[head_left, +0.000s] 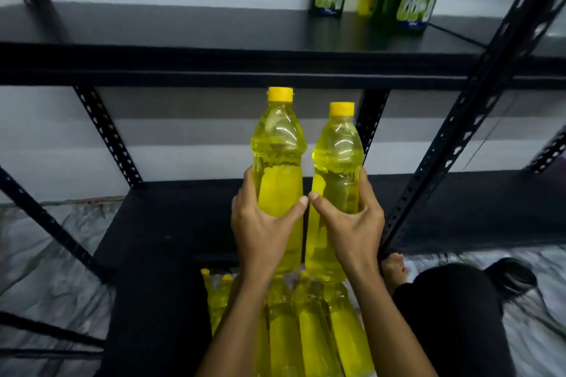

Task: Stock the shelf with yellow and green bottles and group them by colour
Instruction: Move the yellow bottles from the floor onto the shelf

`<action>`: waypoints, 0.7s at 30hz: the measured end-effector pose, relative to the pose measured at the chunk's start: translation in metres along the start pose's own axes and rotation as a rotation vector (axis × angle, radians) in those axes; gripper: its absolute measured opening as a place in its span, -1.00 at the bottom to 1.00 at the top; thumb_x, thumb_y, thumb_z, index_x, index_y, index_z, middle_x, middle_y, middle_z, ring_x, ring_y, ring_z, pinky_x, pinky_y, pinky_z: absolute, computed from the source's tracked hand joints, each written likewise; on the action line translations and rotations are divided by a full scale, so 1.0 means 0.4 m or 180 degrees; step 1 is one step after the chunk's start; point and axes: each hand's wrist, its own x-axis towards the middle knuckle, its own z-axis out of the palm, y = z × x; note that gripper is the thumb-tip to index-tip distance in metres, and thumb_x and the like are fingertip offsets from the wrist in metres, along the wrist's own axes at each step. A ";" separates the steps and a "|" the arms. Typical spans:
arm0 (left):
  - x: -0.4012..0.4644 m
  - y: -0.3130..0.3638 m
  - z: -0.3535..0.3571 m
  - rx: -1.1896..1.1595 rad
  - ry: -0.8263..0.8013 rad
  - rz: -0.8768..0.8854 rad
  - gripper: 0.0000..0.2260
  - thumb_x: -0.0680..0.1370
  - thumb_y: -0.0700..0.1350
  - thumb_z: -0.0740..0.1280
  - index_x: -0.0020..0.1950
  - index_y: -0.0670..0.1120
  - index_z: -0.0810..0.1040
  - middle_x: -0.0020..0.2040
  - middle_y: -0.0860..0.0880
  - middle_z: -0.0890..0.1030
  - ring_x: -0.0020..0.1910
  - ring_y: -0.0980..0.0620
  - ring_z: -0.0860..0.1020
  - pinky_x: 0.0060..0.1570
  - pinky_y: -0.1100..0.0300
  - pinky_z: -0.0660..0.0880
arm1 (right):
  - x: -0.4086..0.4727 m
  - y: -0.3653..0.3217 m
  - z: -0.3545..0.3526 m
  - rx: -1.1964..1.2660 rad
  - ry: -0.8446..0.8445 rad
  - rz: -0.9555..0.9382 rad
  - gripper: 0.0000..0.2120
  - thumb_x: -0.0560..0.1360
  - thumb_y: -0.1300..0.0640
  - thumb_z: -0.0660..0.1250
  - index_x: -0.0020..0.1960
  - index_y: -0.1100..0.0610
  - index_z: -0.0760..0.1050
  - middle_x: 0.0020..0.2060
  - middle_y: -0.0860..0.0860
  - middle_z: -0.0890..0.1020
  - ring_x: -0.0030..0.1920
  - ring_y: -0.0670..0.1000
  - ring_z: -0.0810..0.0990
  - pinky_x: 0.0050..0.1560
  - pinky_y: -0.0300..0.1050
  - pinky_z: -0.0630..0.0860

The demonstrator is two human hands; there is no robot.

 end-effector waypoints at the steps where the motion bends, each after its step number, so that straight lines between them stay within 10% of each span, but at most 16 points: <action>1: 0.017 0.018 -0.004 -0.0071 0.0032 0.0083 -0.15 0.29 0.22 0.53 0.50 0.05 0.29 0.38 -0.03 0.48 0.37 -0.03 0.42 0.26 0.01 0.47 | 0.012 -0.024 0.001 0.0067 0.0041 -0.0084 -0.20 0.29 -0.14 0.58 0.46 -0.03 0.38 0.28 -0.10 0.58 0.32 -0.07 0.53 0.30 0.06 0.49; 9: 0.170 0.186 -0.050 -0.0375 0.0199 0.0909 -0.19 0.31 0.33 0.43 0.48 0.04 0.32 0.27 0.02 0.57 0.24 0.01 0.55 0.16 -0.01 0.55 | 0.119 -0.235 0.001 0.0254 0.0018 -0.0747 -0.28 0.32 0.00 0.58 0.40 -0.20 0.35 0.16 -0.49 0.50 0.26 -0.42 0.42 0.31 -0.23 0.41; 21: 0.395 0.443 -0.117 -0.0797 0.0308 0.1505 -0.61 0.38 0.06 0.54 0.12 0.02 0.52 -0.14 0.11 0.65 -0.21 0.17 0.63 -0.20 0.26 0.57 | 0.313 -0.489 0.062 0.0471 0.0002 -0.1496 -0.16 0.26 -0.16 0.57 0.46 0.01 0.38 0.28 -0.09 0.58 0.31 -0.10 0.52 0.33 0.03 0.47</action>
